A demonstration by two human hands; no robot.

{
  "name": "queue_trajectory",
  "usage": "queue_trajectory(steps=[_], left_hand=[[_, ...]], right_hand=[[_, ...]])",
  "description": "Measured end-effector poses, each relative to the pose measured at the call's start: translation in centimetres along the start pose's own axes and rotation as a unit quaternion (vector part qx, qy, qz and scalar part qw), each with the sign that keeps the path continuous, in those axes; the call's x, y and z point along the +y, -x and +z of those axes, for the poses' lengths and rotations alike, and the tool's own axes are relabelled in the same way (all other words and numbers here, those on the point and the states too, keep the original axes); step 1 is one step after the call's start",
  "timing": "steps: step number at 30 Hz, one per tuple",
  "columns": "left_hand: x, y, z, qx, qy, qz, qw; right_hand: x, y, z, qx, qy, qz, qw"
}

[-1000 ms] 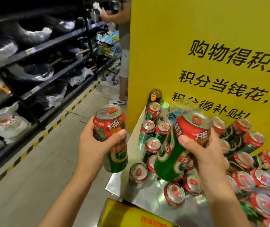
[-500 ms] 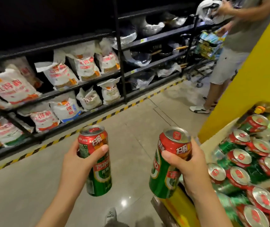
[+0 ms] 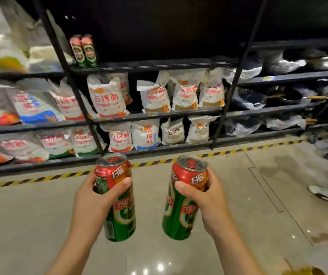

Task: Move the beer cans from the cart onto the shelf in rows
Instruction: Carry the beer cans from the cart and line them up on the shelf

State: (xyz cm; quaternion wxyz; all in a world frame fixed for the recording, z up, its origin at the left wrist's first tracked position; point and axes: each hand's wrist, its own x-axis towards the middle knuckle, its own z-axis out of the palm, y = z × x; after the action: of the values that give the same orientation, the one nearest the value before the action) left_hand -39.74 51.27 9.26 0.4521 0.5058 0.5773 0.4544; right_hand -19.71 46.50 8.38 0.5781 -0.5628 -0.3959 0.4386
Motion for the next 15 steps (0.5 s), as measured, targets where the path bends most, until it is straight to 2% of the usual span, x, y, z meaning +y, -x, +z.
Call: queue_trajectory(steps=[7,15], left_hand=[[1.0,-10.2,-3.7,0.026,0.016,0.000,1.000],[2.4,-22.3,-0.8,0.013,0.021,-0.002,1.000]], right_hand=[[-0.1,-9.1,6.7,-0.006,0.011,0.012,1.000],[0.2,-22.1,8.6,0.000,0.006,0.012,1.000]])
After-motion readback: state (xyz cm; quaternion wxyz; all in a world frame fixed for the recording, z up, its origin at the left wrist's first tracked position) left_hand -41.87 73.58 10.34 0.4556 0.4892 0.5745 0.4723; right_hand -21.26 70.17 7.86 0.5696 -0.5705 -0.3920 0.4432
